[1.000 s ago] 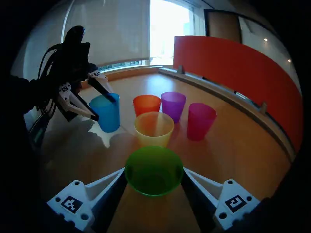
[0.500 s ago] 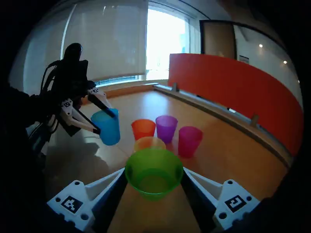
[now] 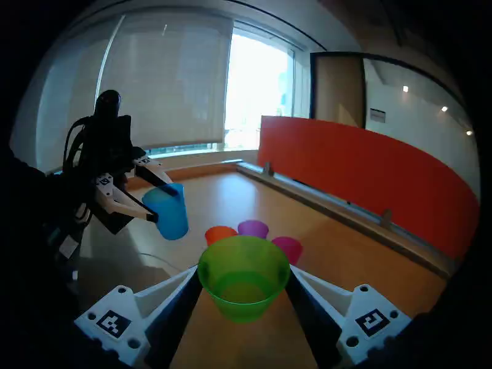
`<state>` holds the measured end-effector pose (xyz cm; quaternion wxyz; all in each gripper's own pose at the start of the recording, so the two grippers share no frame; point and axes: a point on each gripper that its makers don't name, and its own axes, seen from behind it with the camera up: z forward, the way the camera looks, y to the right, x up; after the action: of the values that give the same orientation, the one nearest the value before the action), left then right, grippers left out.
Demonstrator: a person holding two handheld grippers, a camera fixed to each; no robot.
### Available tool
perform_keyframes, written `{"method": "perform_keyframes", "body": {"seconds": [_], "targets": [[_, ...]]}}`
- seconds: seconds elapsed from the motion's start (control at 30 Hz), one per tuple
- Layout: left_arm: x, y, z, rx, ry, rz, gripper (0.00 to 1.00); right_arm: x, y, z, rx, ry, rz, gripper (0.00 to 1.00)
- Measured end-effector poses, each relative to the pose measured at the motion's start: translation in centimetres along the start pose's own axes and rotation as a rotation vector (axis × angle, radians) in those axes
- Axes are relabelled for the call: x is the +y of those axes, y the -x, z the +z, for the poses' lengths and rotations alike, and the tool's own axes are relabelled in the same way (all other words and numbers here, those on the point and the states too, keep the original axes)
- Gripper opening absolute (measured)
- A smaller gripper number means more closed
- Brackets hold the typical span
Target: Pour water
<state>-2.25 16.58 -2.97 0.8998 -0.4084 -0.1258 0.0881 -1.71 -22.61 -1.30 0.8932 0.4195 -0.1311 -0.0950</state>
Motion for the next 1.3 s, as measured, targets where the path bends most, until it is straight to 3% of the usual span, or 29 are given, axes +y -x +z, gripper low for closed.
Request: {"method": "perform_keyframes", "body": {"seconds": [0.67, 1.3], "targets": [[0.3, -3.0, -1.7, 0.079, -0.022, -0.005, 0.88, -1.5, -2.3, -0.9, 0.071, -0.002, 0.001, 0.91], [0.6, -4.2, -1.6, 0.129, -0.014, -0.052, 0.88, -1.8, -4.5, -0.8, 0.165, -0.009, 0.014, 0.91]]}}
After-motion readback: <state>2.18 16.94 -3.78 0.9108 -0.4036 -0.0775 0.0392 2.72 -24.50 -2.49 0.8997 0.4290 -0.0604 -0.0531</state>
